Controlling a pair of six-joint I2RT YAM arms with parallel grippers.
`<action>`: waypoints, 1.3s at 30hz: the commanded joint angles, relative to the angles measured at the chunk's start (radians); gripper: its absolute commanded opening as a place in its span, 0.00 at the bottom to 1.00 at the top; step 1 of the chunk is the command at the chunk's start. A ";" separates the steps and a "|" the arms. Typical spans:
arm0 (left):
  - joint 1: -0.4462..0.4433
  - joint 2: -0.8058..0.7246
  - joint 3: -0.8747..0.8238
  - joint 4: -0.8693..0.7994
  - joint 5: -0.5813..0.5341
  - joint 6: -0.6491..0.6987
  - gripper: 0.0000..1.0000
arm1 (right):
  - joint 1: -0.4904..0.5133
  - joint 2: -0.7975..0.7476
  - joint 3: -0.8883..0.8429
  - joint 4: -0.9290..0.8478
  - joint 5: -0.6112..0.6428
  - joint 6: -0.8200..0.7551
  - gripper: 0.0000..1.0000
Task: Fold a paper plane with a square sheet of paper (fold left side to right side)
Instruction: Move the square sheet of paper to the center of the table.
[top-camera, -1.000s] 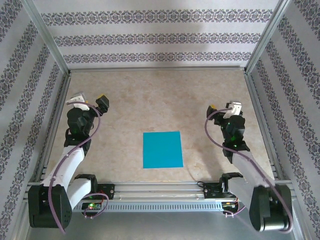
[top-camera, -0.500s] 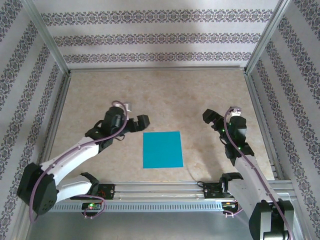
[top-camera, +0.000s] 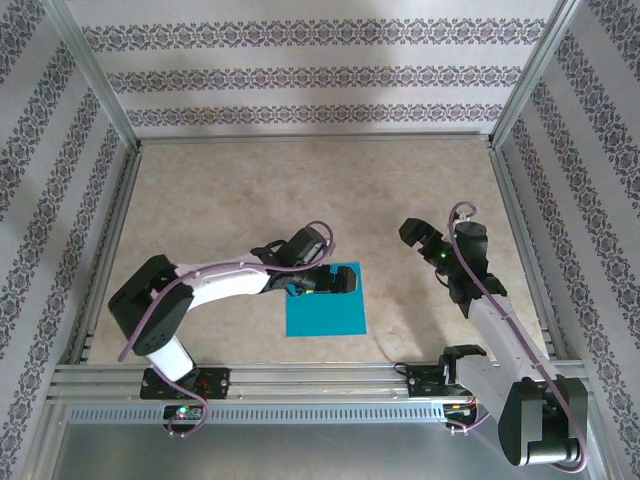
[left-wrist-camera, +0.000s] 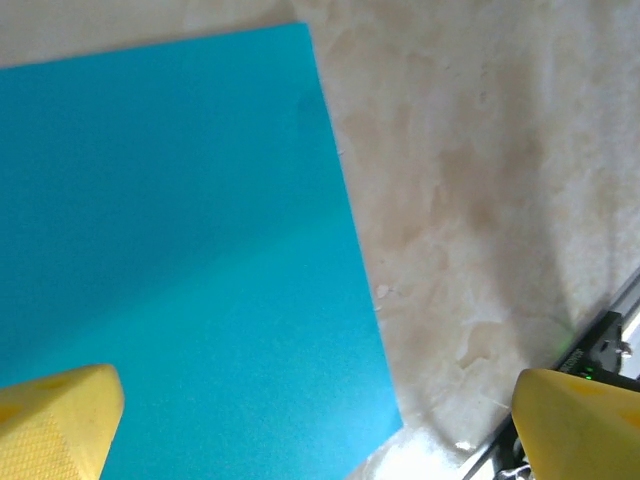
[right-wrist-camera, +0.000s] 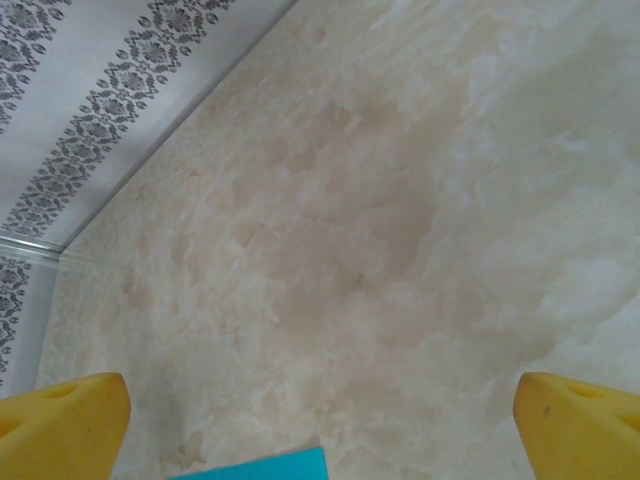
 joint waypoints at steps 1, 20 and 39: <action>-0.009 0.048 0.054 -0.075 0.020 -0.022 1.00 | 0.011 -0.016 0.029 -0.046 0.005 -0.008 0.98; 0.059 0.259 0.243 -0.204 0.021 0.138 1.00 | 0.000 -0.041 0.074 -0.204 0.081 -0.103 0.98; 0.119 0.099 0.297 -0.225 0.035 0.164 1.00 | 0.142 0.248 0.264 -0.422 0.084 -0.291 0.86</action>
